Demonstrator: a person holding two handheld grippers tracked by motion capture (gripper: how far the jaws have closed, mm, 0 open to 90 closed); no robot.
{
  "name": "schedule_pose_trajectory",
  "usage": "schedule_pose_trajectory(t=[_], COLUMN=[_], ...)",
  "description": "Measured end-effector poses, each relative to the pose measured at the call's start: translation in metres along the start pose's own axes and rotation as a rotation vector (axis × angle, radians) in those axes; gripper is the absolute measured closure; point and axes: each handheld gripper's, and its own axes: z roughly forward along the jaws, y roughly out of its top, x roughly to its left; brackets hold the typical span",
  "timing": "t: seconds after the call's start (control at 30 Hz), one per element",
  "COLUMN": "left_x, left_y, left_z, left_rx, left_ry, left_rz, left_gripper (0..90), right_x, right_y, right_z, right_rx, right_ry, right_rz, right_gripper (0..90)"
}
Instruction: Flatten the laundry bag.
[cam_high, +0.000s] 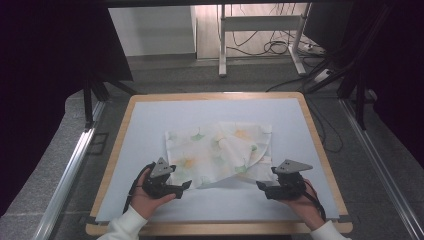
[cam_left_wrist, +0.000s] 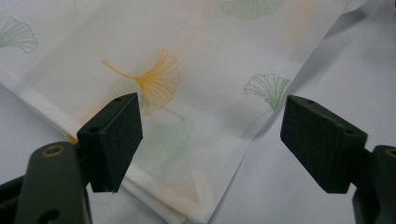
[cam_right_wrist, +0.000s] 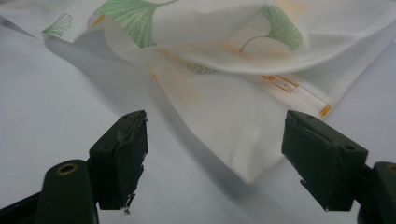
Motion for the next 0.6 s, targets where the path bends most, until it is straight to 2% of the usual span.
schedule_pose_trajectory(t=[0.43,0.53,0.6], left_x=[-0.0073,-0.0085,-0.0079], left_y=[-0.0014,-0.0030,-0.0030], left_z=[0.0000,-0.0007,0.0018], left_rx=[0.019,0.022,0.036], left_ry=[-0.018,-0.021,-0.019], left_rz=[0.028,0.041,0.045], left_gripper=[21.0,21.0,21.2], right_x=[-0.0021,-0.0010,-0.0016], right_y=[-0.0011,-0.0027,-0.0048], right_z=[-0.0020,-0.0017,-0.0020], right_rx=[0.010,0.021,0.028], right_ry=[-0.006,-0.004,-0.001], right_rz=[0.012,0.002,0.012], right_gripper=[26.1,26.5,26.9])
